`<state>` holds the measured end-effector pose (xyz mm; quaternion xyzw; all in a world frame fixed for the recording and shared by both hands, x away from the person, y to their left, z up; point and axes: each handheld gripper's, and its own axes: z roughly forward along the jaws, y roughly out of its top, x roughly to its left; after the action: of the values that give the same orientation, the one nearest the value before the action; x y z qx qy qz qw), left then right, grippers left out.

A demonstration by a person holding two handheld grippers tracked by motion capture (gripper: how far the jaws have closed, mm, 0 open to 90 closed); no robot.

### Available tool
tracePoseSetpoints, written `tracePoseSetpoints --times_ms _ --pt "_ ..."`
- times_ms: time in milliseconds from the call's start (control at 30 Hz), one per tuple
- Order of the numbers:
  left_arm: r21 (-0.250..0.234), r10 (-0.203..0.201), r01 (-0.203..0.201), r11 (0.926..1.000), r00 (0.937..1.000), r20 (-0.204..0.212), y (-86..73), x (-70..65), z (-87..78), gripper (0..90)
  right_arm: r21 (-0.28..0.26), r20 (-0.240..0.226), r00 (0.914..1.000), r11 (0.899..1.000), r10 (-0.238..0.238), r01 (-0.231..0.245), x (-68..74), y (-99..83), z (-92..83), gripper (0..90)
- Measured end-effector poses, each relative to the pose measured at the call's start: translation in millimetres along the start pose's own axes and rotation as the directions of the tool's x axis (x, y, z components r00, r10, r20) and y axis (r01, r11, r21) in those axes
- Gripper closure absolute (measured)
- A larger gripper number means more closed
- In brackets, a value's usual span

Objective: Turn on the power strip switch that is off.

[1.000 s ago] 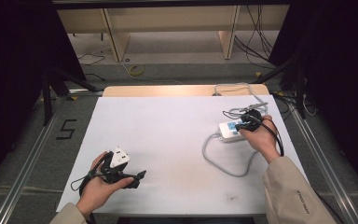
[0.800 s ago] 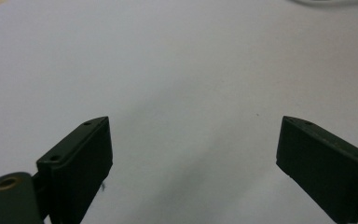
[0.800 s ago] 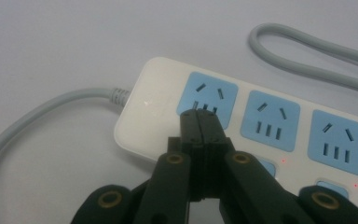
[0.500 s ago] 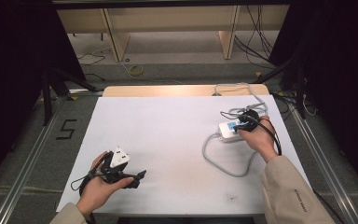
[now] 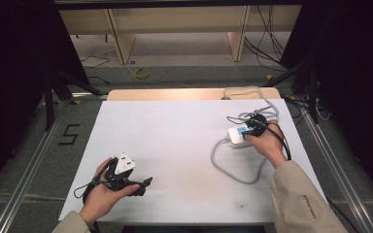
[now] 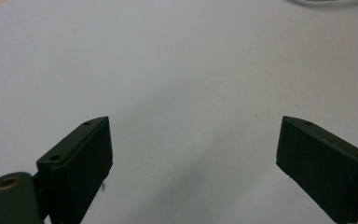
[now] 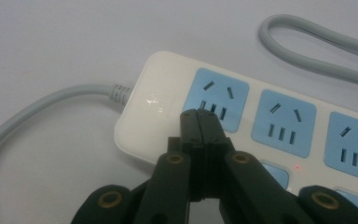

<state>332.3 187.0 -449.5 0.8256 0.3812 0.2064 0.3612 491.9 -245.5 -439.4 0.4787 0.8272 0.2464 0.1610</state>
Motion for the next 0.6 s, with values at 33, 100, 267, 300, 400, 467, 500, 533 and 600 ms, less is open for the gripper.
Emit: tracePoseSetpoints --times_ms 33,100,267,300,400,467,500,533,600 --pt "-0.002 0.000 0.000 1.0000 1.0000 0.000 -0.1 -0.1 0.1 10.2 0.001 -0.001 1.0000 1.000 0.000 0.000 -0.1 0.1 0.0 90.0" --pt "0.000 -0.001 0.001 1.0000 1.0000 0.000 0.0 0.1 0.0 10.2 -0.002 0.003 1.0000 1.000 -0.004 0.004 0.2 0.2 0.4 90.0" --pt "0.001 0.000 0.000 1.0000 1.0000 -0.001 0.1 -0.1 0.1 10.2 -0.001 0.004 1.0000 1.000 -0.007 0.007 1.0 0.3 0.8 90.0" --pt "0.001 0.000 0.000 1.0000 1.0000 0.000 0.1 -0.1 0.1 10.2 0.000 0.003 1.0000 1.000 -0.007 0.007 1.2 0.3 0.8 90.0" --pt "-0.001 0.000 0.000 1.0000 1.0000 -0.001 0.0 0.0 0.0 10.2 0.003 0.006 0.9999 1.000 -0.009 0.009 1.9 -0.1 0.9 90.0" --pt "-0.001 0.000 0.000 1.0000 1.0000 -0.002 0.0 -0.1 0.1 10.2 0.003 0.012 0.9999 1.000 -0.012 0.012 2.5 -0.3 1.2 90.0" --pt "0.000 0.000 0.000 1.0000 1.0000 -0.001 0.0 -0.1 0.0 10.2 0.003 0.013 0.9998 1.000 -0.012 0.012 2.9 -0.2 1.3 90.0" --pt "-0.001 0.000 0.000 1.0000 1.0000 -0.001 0.0 -0.1 0.1 10.2 0.004 0.014 0.9998 1.000 -0.012 0.012 3.1 -0.2 1.4 90.0" --pt "-0.002 -0.001 0.001 1.0000 1.0000 -0.001 0.0 -0.2 0.0 10.3 0.003 0.017 0.9997 1.000 -0.015 0.015 3.4 -0.5 1.6 90.0"
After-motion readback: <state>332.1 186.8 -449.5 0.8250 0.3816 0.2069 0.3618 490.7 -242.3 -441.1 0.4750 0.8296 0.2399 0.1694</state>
